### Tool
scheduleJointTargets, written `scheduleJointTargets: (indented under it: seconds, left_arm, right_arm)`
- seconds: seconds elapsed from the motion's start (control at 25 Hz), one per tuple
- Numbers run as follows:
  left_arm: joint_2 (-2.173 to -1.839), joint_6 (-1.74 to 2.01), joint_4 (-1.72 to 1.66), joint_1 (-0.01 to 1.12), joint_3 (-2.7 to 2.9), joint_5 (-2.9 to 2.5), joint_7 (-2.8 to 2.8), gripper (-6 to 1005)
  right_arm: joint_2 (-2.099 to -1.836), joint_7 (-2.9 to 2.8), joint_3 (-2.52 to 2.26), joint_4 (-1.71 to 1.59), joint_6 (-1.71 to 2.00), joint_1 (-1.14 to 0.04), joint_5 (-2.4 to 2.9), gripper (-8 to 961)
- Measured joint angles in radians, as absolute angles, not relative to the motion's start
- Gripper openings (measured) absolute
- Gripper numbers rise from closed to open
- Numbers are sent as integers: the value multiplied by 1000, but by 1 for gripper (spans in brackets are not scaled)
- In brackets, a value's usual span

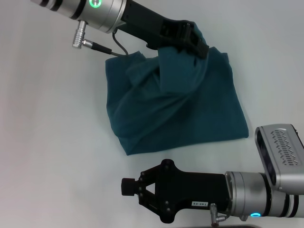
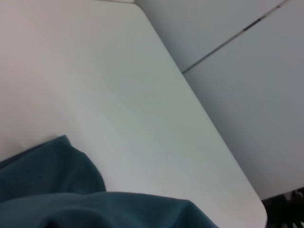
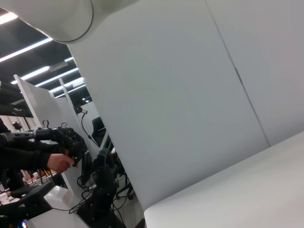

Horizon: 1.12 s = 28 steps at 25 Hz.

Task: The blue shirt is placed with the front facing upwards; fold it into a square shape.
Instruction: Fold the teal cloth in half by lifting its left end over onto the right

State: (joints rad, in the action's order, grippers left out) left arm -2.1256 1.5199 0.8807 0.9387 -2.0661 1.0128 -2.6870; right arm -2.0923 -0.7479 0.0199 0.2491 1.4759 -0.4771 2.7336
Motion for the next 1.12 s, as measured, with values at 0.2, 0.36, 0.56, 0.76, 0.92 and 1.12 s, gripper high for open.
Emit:
scheduleJointTargets:
  seconds: [0.2, 0.36, 0.56, 0.76, 0.92, 1.12]
  left_arm:
    - [-2126, 1463, 882, 929, -2082, 1012, -2708, 95]
    - [-2126, 1438, 872, 931, -2079, 1010, -2708, 95]
    - [-2126, 1453, 832, 958, -2079, 1016, -2688, 96]
    - [-2125, 1460, 784, 993, -2076, 998, -2664, 97]
    - [-2127, 1457, 798, 987, -2102, 1005, -2657, 177]
    - [-2130, 1495, 881, 925, -2205, 1080, -2583, 373]
  right_arm:
    - [-2092, -748, 21, 249, 1476, -474, 2731, 19]
    - [-2092, -749, 22, 248, 1475, -470, 2728, 20]
    - [-2092, -750, 23, 246, 1474, -469, 2727, 21]
    - [-2092, -761, 23, 239, 1469, -474, 2727, 23]
    - [-2092, -767, 23, 237, 1468, -474, 2727, 24]
    - [-2091, -778, 23, 233, 1462, -478, 2728, 25]
